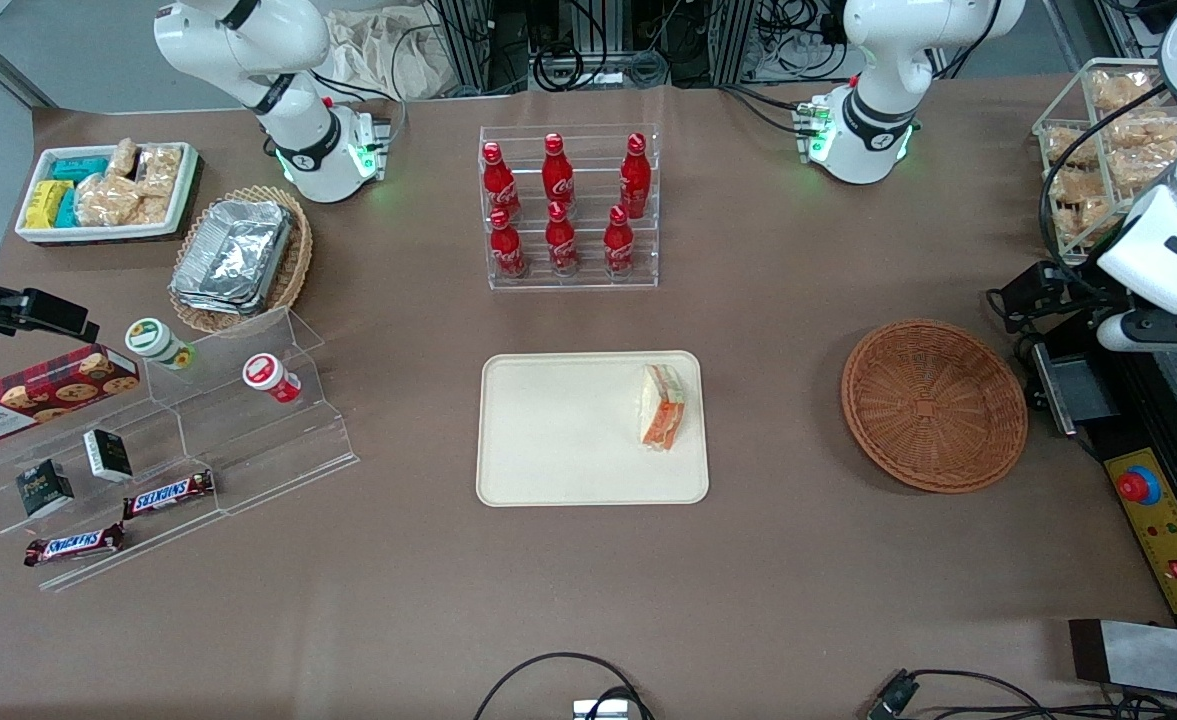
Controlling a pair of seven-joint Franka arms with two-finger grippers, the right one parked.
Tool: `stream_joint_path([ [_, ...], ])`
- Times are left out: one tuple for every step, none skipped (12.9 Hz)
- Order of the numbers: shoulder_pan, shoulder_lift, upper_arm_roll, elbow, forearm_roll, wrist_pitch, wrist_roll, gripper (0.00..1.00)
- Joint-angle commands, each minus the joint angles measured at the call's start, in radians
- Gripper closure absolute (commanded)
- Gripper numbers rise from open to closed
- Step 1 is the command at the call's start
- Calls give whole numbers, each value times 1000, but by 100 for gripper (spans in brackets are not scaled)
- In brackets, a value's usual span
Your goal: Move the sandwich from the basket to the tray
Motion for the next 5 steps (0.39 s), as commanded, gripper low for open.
stream_joint_path([
  [-12,-34,16,-32,-16,-17,18,0],
  [-12,-34,16,-32,-18,-18,15,0],
  [-12,-34,16,-32,-18,-20,15,0],
  [-12,-34,14,-32,-19,-22,20,0],
  [-13,-34,14,-32,-24,-23,20,0],
])
